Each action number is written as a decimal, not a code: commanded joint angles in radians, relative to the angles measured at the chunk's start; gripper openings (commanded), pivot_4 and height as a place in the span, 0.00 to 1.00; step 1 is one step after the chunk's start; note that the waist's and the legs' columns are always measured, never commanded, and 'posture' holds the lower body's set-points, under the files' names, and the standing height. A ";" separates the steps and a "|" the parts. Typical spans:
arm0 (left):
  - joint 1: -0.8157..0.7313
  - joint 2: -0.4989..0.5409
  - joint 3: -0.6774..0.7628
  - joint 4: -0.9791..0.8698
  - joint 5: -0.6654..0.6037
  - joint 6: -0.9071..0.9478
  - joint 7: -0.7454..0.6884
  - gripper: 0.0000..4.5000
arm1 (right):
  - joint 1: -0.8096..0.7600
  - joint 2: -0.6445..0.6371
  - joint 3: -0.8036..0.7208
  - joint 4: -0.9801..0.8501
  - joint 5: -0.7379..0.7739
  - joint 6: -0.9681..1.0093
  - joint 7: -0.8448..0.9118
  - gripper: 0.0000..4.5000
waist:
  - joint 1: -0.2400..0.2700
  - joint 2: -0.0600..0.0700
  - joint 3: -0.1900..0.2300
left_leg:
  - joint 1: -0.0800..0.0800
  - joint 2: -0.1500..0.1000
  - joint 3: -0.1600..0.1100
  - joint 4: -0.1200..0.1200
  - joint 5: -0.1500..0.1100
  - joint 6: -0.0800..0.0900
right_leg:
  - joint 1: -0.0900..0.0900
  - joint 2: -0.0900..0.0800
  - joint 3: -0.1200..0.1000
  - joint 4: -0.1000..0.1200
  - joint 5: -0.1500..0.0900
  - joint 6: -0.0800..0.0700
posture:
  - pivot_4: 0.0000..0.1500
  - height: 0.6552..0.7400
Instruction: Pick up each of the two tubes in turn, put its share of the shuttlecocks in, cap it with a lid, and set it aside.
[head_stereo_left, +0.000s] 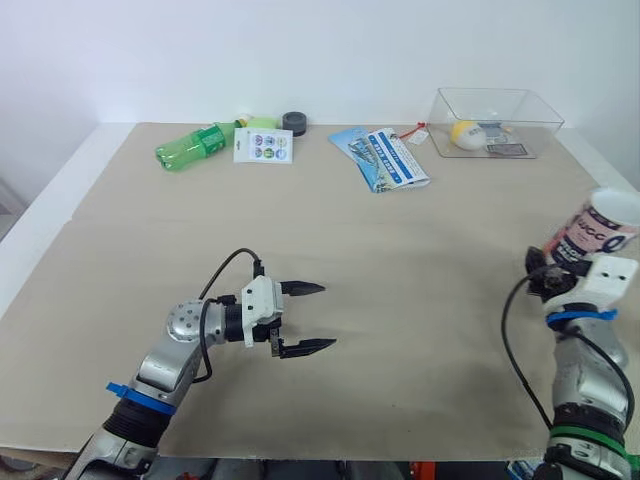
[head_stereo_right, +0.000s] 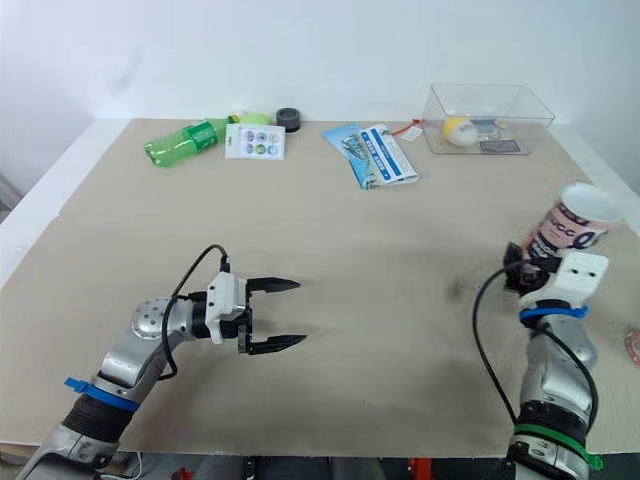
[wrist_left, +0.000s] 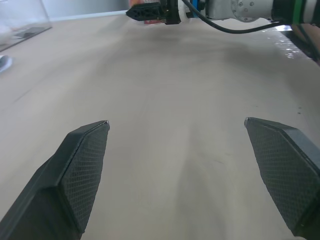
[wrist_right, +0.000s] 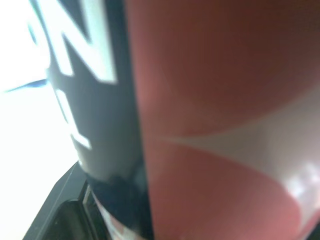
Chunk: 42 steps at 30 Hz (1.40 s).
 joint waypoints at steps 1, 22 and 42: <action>-0.033 -0.011 -0.002 0.005 -0.004 -0.010 -0.015 1.00 | -0.005 -0.014 -0.010 0.016 0.020 -0.013 -0.011 0.76 | -0.003 0.000 0.000 | 0.000 0.000 0.000 0.000 0.000 0.001 | 0.000 0.000 0.000 0.000 0.000 0.000 | 1.00 1.00; -0.031 -0.035 0.002 0.016 0.006 0.018 0.000 1.00 | -0.010 -0.046 0.112 0.094 0.061 -0.012 0.248 0.99 | -0.020 0.000 0.000 | 0.001 0.001 0.000 0.000 0.002 0.004 | 0.000 0.001 0.001 0.000 0.002 -0.003 | 1.00 1.00; -0.024 -0.019 0.026 0.064 0.037 -0.005 0.025 1.00 | 0.440 -0.115 0.020 -0.429 0.238 0.232 0.383 0.99 | -0.008 0.000 0.000 | 0.000 0.000 -0.001 0.000 0.002 0.004 | 0.001 0.000 0.000 -0.001 0.000 -0.004 | 1.00 1.00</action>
